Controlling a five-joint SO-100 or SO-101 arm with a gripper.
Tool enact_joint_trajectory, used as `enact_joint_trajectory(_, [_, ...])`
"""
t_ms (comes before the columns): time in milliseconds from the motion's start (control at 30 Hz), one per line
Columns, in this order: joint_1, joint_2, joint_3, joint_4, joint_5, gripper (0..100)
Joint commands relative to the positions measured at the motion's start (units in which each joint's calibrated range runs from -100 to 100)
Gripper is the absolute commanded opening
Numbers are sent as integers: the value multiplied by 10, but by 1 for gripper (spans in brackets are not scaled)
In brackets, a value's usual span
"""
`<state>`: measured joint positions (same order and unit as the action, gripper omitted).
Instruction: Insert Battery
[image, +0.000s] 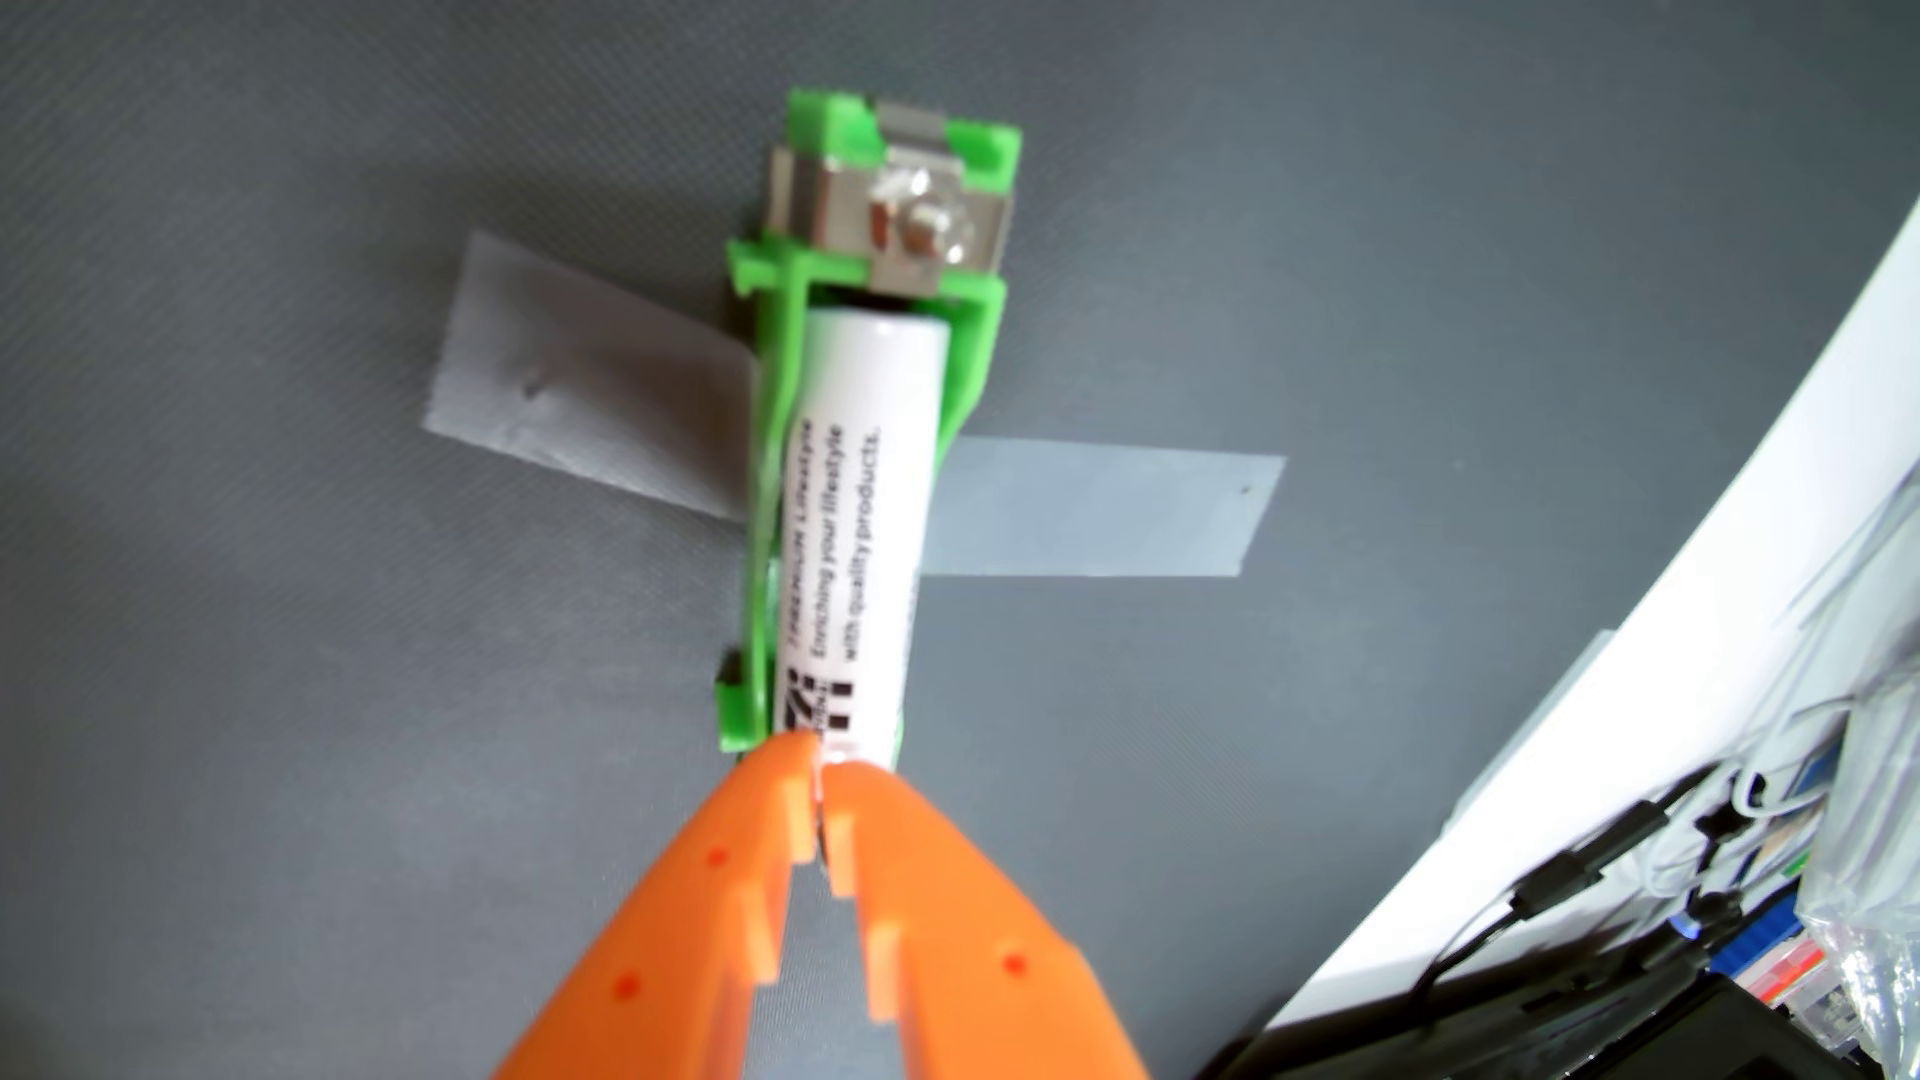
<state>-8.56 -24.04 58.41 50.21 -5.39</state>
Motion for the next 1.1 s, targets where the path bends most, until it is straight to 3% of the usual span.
enact_joint_trajectory(0, [5, -3, -1, -13, 2, 2])
enact_joint_trajectory(1067, [-2, -8, -1, -21, 2, 2])
